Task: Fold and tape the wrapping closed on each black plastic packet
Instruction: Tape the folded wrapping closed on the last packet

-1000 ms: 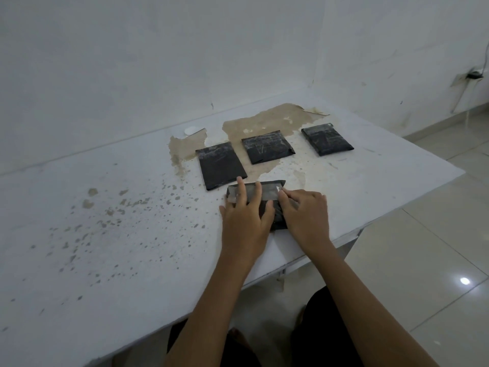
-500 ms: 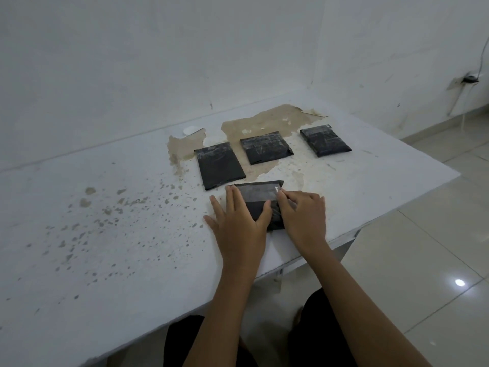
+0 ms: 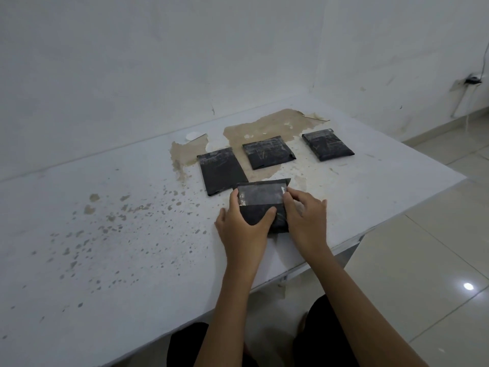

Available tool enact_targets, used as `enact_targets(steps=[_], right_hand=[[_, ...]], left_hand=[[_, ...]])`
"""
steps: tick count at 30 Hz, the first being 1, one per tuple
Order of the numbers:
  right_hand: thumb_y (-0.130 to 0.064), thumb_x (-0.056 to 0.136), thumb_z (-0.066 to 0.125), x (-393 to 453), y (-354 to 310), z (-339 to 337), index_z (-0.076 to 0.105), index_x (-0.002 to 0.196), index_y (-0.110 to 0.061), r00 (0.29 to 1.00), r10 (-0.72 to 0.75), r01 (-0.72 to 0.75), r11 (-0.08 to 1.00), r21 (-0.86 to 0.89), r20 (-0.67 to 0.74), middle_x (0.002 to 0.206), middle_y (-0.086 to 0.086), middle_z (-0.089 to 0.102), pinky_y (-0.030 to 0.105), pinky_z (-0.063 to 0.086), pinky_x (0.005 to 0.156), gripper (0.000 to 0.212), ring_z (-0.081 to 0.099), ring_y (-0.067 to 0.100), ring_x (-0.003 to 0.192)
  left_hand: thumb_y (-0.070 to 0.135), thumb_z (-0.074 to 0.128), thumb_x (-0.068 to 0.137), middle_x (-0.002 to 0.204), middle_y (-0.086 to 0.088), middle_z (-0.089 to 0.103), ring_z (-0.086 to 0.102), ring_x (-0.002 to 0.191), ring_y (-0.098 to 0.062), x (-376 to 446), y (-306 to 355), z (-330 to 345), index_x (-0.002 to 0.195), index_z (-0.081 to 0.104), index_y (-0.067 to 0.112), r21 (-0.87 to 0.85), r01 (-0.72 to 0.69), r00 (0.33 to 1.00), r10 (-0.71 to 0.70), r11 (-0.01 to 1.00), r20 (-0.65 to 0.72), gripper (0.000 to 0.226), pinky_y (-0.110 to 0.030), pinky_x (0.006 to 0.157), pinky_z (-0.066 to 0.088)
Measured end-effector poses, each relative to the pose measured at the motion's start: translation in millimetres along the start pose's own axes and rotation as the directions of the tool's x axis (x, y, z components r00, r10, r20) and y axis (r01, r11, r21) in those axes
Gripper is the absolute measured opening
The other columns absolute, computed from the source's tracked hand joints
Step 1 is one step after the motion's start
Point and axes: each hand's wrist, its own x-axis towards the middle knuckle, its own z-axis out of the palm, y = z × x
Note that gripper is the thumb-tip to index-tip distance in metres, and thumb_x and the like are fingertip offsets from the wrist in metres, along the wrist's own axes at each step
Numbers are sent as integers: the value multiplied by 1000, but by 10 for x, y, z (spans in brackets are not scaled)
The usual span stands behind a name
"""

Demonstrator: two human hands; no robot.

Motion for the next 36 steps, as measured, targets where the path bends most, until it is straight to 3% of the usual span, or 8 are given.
enact_targets(steps=[3, 7, 11, 17, 23, 28, 32, 36], right_hand=[[-25, 102, 56, -58, -194, -28, 66, 127, -23, 988, 149, -128, 932, 339, -39, 117, -5, 69, 38, 56, 98, 26, 64, 11, 111], [-23, 100, 61, -61, -395, -58, 68, 118, -31, 955, 294, -257, 733, 630, 47, 115, 1, 72, 30, 61, 77, 21, 70, 17, 107], [-22, 97, 63, -34, -576, -85, 71, 111, -32, 948, 287, -287, 585, 758, 138, 113, 2, 75, 41, 61, 84, 19, 72, 22, 106], [-18, 101, 56, -30, -645, -146, 68, 119, -31, 943, 215, -328, 497, 803, 252, 126, 5, 69, 32, 61, 82, 25, 72, 17, 104], [-31, 102, 57, -13, -636, -170, 68, 128, -17, 888, 289, -450, 376, 810, 358, 123, 8, 71, 50, 53, 101, 32, 64, 32, 120], [-33, 103, 53, 62, -660, -319, 69, 120, -14, 910, 269, -415, 577, 704, 317, 122, 6, 70, 47, 59, 92, 30, 67, 31, 112], [-42, 99, 58, 198, -707, -489, 58, 129, -29, 998, 11, -28, 947, 320, 55, 127, -10, 60, 25, 52, 94, 33, 59, 6, 113], [-52, 99, 50, 246, -945, -494, 61, 131, -28, 936, -261, 183, 933, 310, 236, 117, -17, 64, 11, 50, 85, 41, 59, -6, 109]], left_hand=[[32, 82, 85, 152, 9, 48, 47, 136, -8, 33, 107, -84, 158, 31, 34, -152, -75, 994, 86, 985, 67, 89, -17, 100, 50], [18, 88, 79, 141, 7, 61, 62, 123, -6, 135, 239, -263, 151, 44, 35, -406, -64, 991, 106, 912, 82, 86, -18, 85, 58], [15, 91, 73, 135, 8, 66, 68, 115, -8, 122, 328, -357, 153, 46, 29, -578, -12, 996, 61, 816, 65, 93, -24, 81, 61], [11, 91, 72, 126, 18, 65, 68, 112, -5, 67, 426, -368, 152, 46, 31, -627, -24, 998, 56, 779, 31, 94, -29, 81, 62], [3, 89, 74, 137, 9, 63, 65, 121, -11, 51, 494, -372, 147, 51, 33, -647, -87, 991, 129, 758, 19, 87, -36, 85, 63], [6, 91, 71, 128, 14, 68, 68, 115, -9, 66, 427, -491, 147, 52, 32, -625, -59, 992, 114, 778, 48, 89, -40, 85, 63], [6, 89, 74, 128, 14, 68, 66, 116, -7, 139, 430, -775, 146, 55, 24, -436, -199, 958, 269, 877, 104, 82, -33, 85, 63], [4, 88, 75, 121, 20, 69, 66, 112, -2, 231, 585, -975, 138, 61, 31, -272, -329, 901, 387, 904, 196, 74, -24, 83, 60]])
